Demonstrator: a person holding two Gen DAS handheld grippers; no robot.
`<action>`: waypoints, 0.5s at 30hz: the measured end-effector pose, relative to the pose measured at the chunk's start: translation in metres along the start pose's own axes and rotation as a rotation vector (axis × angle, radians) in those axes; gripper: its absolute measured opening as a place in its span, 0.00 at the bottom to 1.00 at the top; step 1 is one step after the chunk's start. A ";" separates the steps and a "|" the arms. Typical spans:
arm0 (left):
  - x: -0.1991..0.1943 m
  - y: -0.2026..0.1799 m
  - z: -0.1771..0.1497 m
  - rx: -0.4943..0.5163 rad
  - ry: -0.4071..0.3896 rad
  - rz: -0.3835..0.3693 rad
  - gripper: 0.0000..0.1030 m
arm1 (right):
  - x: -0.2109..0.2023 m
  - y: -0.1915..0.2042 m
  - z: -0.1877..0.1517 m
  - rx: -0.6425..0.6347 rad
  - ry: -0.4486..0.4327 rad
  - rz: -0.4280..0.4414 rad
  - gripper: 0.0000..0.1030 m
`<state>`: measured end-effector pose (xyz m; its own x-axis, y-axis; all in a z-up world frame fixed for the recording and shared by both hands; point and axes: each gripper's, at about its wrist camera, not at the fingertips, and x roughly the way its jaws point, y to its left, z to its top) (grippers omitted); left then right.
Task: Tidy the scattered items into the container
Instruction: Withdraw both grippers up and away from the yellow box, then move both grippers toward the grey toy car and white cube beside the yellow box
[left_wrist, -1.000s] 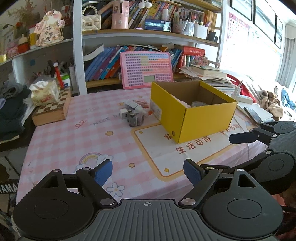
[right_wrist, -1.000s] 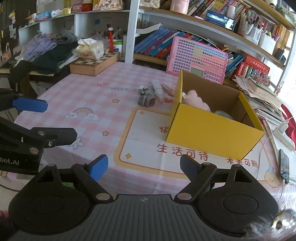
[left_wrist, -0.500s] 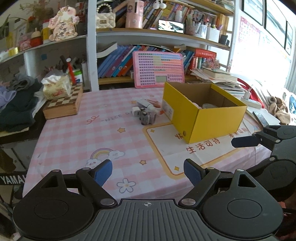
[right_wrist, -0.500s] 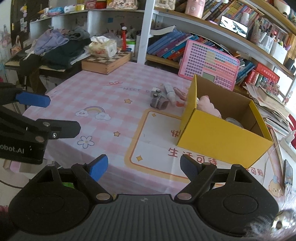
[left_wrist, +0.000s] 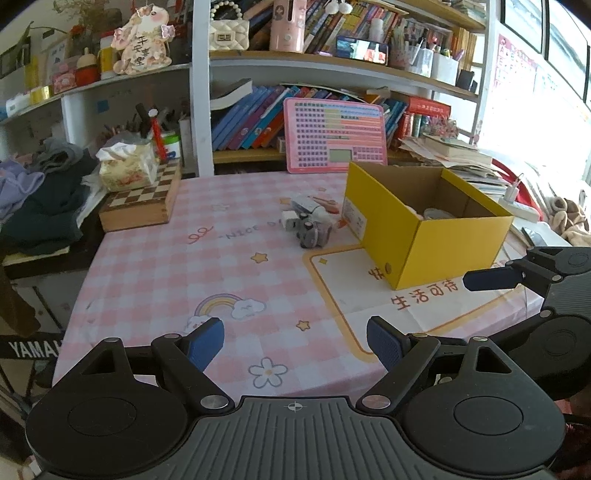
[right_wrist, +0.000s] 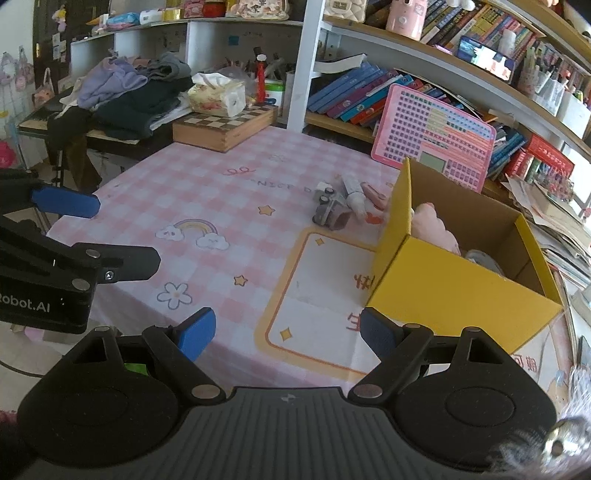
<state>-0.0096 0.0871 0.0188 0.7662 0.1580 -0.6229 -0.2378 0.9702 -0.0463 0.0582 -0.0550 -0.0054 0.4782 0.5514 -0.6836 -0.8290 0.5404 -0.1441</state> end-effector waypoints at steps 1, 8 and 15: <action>0.001 0.001 0.001 -0.003 -0.001 0.004 0.84 | 0.002 0.000 0.002 -0.003 0.000 0.003 0.82; 0.009 0.007 0.002 -0.021 0.021 0.019 0.84 | 0.015 -0.001 0.010 -0.018 0.011 0.028 0.82; 0.017 0.018 0.003 -0.061 0.035 0.044 0.84 | 0.028 0.001 0.018 -0.045 0.026 0.053 0.82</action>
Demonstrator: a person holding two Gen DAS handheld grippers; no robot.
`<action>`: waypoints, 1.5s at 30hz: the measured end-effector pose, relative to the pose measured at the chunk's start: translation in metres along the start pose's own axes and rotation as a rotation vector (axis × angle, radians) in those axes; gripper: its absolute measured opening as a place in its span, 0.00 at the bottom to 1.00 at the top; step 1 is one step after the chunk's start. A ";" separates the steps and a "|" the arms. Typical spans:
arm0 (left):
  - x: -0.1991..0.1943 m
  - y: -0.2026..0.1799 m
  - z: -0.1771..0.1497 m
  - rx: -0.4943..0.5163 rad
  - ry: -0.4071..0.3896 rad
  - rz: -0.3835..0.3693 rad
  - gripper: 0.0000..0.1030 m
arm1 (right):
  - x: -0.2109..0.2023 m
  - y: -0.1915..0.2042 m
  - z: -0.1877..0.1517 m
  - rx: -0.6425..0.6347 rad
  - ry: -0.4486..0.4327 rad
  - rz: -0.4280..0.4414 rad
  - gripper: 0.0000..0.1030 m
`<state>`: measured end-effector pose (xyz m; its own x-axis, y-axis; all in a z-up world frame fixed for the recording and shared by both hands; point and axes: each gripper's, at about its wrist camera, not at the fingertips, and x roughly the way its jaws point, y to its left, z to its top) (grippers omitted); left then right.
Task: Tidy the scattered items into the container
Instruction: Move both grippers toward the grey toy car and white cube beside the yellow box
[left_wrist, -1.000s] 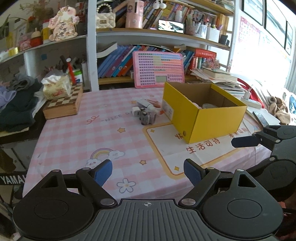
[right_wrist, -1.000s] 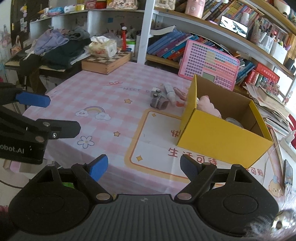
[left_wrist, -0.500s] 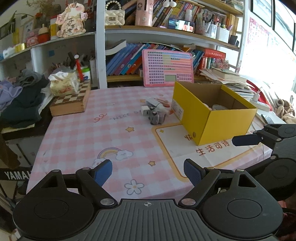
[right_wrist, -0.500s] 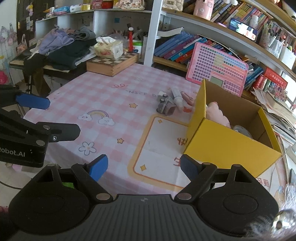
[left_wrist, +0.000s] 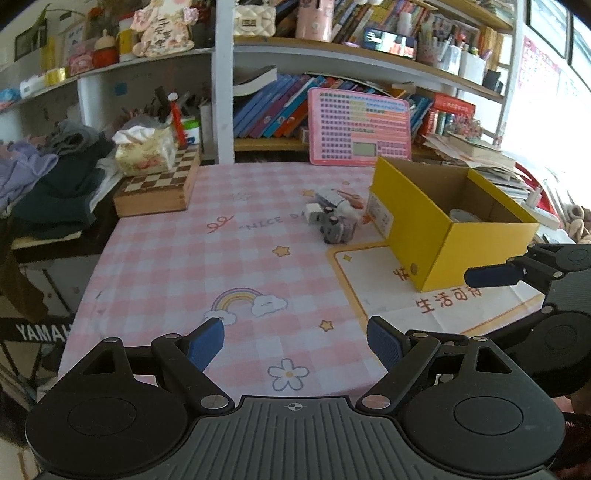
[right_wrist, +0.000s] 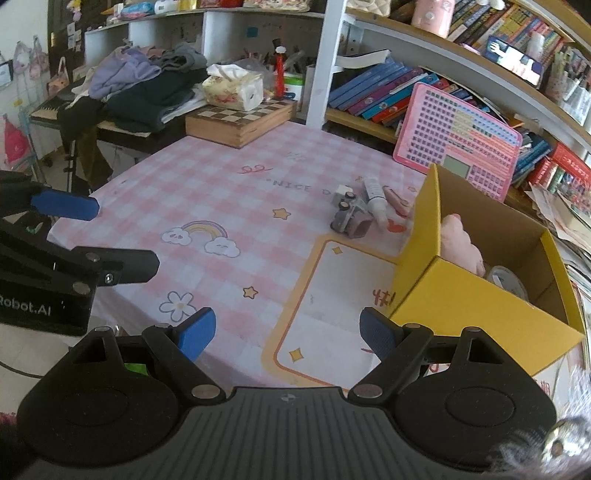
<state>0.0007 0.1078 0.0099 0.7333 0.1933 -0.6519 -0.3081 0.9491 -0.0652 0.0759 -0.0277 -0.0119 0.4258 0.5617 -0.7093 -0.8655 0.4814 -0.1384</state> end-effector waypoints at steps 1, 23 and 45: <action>0.001 0.002 0.000 -0.006 0.001 0.004 0.84 | 0.002 0.000 0.001 -0.006 0.002 0.003 0.82; 0.045 0.021 0.023 -0.054 0.034 0.037 0.84 | 0.047 -0.021 0.038 -0.029 -0.009 -0.023 0.73; 0.102 0.026 0.062 0.010 0.072 0.073 0.84 | 0.125 -0.062 0.084 0.153 0.021 -0.013 0.59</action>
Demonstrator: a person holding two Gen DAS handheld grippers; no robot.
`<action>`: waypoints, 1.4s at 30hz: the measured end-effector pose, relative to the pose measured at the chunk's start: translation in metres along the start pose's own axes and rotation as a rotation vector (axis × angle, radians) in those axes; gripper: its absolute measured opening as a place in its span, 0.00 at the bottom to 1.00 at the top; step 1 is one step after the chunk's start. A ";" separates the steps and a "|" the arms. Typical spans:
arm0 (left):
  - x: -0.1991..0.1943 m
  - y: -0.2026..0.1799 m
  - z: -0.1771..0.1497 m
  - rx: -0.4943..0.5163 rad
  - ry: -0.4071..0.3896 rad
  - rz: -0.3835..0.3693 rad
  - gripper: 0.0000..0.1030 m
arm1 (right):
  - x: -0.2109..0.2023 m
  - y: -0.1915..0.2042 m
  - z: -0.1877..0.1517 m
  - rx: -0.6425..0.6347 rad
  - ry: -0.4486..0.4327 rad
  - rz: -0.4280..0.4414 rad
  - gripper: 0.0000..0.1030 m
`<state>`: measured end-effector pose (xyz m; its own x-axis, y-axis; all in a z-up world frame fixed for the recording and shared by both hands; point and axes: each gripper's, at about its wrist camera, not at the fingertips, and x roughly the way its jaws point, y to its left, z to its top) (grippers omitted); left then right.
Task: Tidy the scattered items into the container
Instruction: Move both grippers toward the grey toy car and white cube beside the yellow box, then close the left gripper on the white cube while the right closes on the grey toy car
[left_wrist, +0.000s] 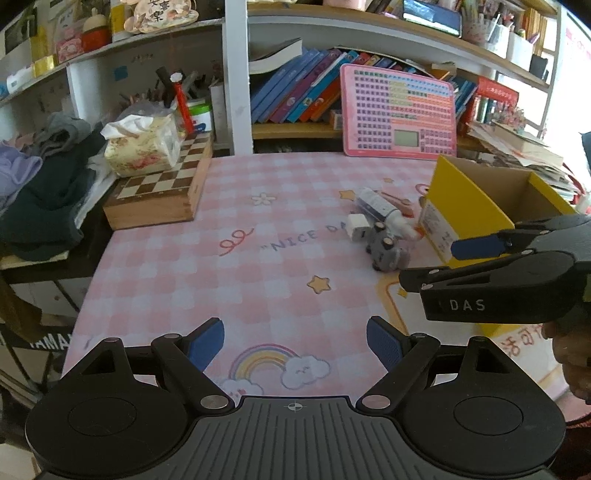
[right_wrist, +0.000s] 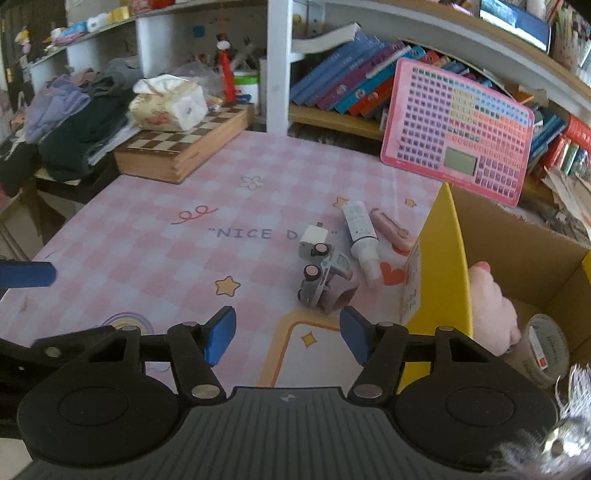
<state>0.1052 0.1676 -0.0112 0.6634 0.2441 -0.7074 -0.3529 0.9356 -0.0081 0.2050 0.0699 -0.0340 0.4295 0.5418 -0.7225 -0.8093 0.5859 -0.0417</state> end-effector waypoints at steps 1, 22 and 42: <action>0.001 0.001 0.002 0.001 0.000 0.005 0.84 | 0.004 0.000 0.001 0.008 0.000 0.000 0.59; 0.069 0.010 0.049 0.064 0.008 -0.013 0.84 | 0.070 0.002 0.005 0.111 0.033 -0.145 0.57; 0.150 -0.029 0.095 0.095 0.074 -0.225 0.71 | 0.088 -0.015 0.005 0.160 0.037 -0.122 0.27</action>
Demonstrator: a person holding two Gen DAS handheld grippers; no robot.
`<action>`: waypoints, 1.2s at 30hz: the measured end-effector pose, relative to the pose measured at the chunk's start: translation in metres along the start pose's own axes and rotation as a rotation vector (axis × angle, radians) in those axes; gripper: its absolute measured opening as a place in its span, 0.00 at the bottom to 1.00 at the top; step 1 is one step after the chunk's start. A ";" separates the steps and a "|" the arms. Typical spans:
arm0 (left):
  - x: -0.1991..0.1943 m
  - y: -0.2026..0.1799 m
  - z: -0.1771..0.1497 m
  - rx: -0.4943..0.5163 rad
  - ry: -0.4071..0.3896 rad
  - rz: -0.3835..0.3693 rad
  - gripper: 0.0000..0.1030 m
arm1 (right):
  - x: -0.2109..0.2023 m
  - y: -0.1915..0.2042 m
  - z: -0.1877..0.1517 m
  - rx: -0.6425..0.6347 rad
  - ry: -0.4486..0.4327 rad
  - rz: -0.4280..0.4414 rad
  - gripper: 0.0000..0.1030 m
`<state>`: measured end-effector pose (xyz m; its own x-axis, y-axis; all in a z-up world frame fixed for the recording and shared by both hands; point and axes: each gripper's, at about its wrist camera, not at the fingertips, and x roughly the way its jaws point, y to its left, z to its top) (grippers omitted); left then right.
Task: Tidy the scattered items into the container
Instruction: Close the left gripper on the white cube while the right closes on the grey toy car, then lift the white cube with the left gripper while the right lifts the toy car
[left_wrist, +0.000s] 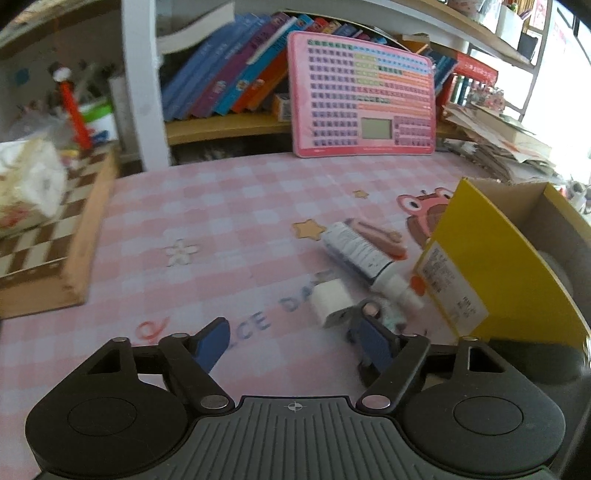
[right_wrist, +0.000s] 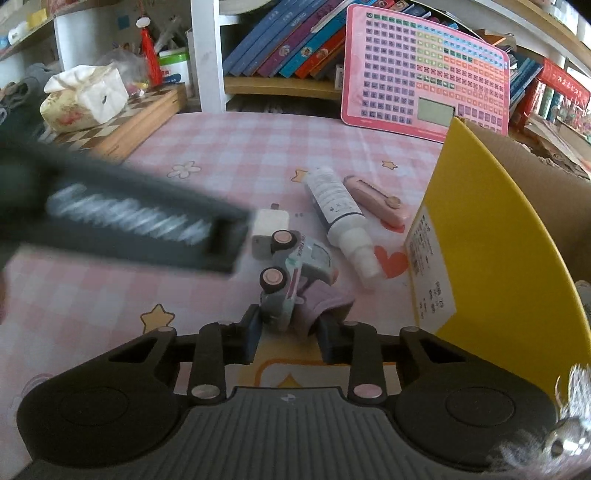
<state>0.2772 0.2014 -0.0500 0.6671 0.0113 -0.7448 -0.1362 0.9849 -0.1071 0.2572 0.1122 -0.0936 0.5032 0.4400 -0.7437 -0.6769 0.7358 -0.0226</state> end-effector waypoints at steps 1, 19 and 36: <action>0.005 -0.002 0.003 0.001 0.002 -0.009 0.70 | -0.002 -0.001 -0.001 -0.001 0.003 0.004 0.25; 0.063 -0.014 0.017 -0.063 0.103 -0.052 0.25 | 0.012 -0.005 0.005 0.012 0.022 -0.038 0.59; -0.009 0.027 -0.005 -0.227 -0.003 0.059 0.24 | 0.006 -0.009 0.008 0.010 0.051 0.126 0.41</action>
<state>0.2636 0.2272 -0.0494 0.6554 0.0683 -0.7522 -0.3362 0.9182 -0.2095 0.2703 0.1124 -0.0922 0.3868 0.5026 -0.7731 -0.7274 0.6816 0.0792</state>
